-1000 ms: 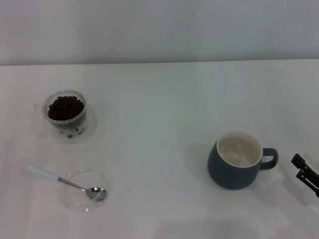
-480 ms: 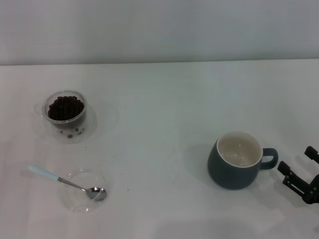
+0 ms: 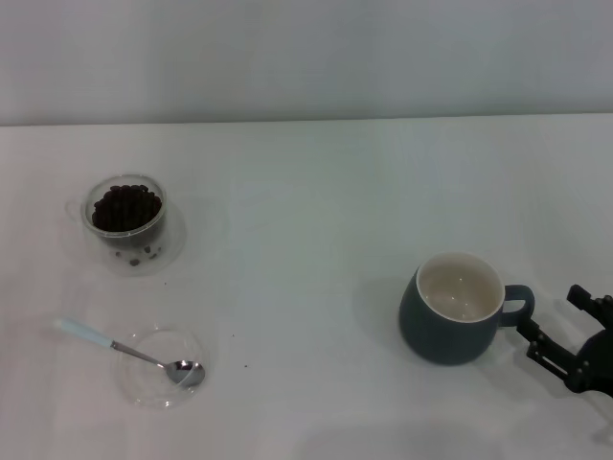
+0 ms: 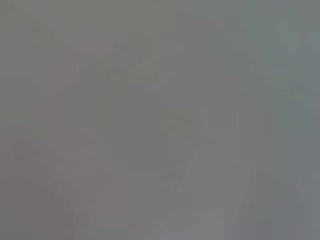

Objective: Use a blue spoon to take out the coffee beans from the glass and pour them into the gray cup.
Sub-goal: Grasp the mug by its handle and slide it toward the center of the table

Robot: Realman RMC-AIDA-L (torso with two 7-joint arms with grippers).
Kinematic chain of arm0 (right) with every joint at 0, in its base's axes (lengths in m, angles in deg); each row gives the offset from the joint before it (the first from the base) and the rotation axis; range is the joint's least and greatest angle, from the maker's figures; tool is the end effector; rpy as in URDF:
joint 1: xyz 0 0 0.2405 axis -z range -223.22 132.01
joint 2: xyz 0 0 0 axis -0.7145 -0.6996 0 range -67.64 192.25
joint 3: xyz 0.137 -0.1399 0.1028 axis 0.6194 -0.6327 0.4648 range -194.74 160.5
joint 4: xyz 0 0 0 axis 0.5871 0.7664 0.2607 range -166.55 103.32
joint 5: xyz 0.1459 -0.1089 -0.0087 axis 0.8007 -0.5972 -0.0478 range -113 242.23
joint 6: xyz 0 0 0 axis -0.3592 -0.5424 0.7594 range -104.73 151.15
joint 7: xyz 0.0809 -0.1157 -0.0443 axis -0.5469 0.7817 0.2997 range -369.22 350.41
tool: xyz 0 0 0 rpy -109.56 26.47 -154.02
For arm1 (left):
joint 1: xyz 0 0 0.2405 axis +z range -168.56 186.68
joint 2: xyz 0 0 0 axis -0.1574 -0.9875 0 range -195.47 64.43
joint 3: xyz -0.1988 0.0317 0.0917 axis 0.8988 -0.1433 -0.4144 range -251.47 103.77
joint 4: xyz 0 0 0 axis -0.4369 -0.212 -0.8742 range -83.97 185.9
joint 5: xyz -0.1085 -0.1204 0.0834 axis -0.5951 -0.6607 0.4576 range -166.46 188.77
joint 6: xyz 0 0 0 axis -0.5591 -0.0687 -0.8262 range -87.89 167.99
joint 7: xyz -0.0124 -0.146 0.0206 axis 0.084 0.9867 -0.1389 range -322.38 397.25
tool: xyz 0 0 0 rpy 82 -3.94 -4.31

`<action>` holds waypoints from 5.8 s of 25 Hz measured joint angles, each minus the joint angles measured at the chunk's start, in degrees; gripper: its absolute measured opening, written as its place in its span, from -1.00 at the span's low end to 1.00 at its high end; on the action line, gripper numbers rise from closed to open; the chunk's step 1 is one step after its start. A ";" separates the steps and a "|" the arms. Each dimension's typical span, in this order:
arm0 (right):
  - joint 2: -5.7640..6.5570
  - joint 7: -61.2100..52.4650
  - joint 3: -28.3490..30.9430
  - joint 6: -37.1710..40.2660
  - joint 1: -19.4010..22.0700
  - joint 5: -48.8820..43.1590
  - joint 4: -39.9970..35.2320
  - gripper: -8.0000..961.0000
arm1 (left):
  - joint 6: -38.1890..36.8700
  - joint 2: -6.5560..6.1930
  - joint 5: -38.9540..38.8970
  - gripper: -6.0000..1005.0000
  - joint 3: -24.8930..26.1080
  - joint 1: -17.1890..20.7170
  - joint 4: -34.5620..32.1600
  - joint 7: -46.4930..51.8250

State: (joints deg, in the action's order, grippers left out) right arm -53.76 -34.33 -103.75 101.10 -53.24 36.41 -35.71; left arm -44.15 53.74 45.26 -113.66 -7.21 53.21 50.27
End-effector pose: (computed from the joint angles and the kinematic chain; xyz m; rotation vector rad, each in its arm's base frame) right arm 0.3328 0.1921 0.0002 -1.9708 0.6640 0.6393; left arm -0.3324 0.2391 0.0640 -1.3275 -0.5378 -0.6843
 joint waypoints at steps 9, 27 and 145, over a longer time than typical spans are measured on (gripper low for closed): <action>-0.13 -0.93 -2.76 -5.84 -0.47 0.46 -3.40 0.81 | 0.00 0.01 0.00 0.66 -0.01 0.51 0.04 0.00; -0.13 -1.00 -2.76 -8.97 -1.29 0.85 -5.63 0.70 | 0.00 0.00 -0.01 0.66 0.00 0.33 0.04 0.00; 0.63 -2.20 -36.17 -14.05 -4.44 21.92 -14.10 0.48 | 2.02 -0.26 -0.45 0.67 0.20 1.89 -2.00 -1.65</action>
State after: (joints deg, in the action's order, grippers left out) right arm -53.13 -36.53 -139.92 87.05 -57.69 58.32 -49.81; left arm -42.12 53.49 44.82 -113.45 -5.32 51.22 48.62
